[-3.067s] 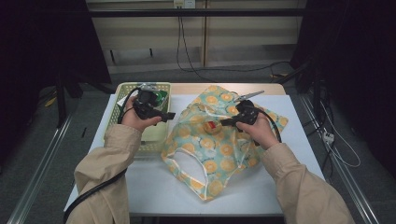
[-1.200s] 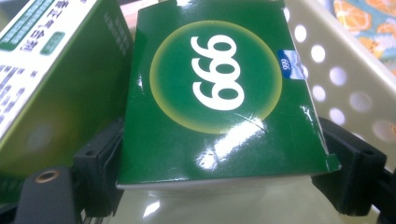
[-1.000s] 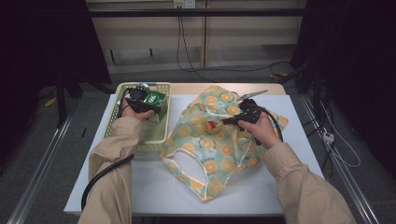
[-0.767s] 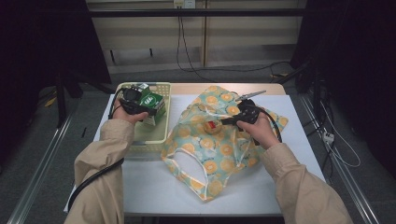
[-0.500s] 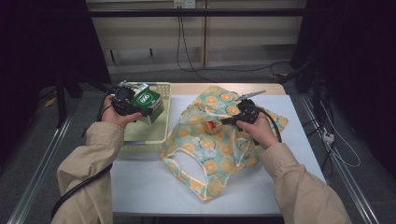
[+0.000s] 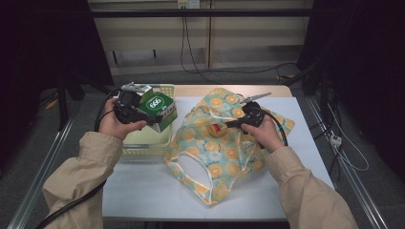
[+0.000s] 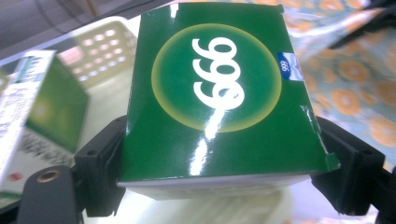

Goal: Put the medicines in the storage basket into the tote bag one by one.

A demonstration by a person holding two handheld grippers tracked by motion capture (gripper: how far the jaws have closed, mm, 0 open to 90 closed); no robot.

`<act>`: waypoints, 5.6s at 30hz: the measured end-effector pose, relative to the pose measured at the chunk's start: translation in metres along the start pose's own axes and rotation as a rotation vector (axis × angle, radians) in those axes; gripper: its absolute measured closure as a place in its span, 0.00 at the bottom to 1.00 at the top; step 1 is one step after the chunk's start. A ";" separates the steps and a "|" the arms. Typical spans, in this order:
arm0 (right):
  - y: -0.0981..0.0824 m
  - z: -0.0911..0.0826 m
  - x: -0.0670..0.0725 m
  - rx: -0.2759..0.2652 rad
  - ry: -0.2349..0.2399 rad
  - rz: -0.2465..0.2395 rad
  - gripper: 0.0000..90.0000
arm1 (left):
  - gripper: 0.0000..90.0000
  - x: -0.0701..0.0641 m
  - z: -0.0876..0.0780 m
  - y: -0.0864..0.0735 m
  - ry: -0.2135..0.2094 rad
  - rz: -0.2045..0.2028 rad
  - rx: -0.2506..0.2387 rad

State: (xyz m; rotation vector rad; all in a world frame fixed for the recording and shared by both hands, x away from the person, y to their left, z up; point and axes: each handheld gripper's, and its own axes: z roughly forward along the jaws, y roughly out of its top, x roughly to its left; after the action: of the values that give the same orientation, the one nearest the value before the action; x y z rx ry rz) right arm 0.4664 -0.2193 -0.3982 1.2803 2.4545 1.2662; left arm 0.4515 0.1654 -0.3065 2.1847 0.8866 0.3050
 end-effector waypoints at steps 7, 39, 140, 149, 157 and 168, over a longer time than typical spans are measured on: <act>0.000 -0.003 -0.001 -0.006 -0.006 0.007 0.98 | 0.18 -0.035 0.014 0.002 -0.089 0.067 -0.009; 0.003 -0.011 0.003 -0.013 0.009 -0.001 0.99 | 0.18 -0.108 0.095 -0.007 -0.282 0.171 0.029; 0.003 -0.021 0.002 -0.026 0.004 -0.001 0.98 | 0.08 -0.026 0.067 0.001 -0.154 0.103 0.036; 0.003 -0.020 0.001 -0.027 0.006 0.002 0.98 | 0.07 0.008 0.056 -0.006 -0.140 0.066 0.034; 0.003 -0.021 0.001 -0.027 0.003 0.002 0.99 | 0.07 0.039 0.054 -0.015 -0.090 0.037 0.027; 0.002 -0.022 -0.001 -0.028 0.007 0.006 0.98 | 0.10 0.065 0.055 -0.023 -0.025 0.007 0.044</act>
State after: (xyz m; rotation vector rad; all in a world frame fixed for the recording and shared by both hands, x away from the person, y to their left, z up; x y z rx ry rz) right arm 0.4584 -0.2329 -0.3830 1.2802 2.4302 1.3039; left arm 0.5133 0.1903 -0.3644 2.2274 0.8797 0.2627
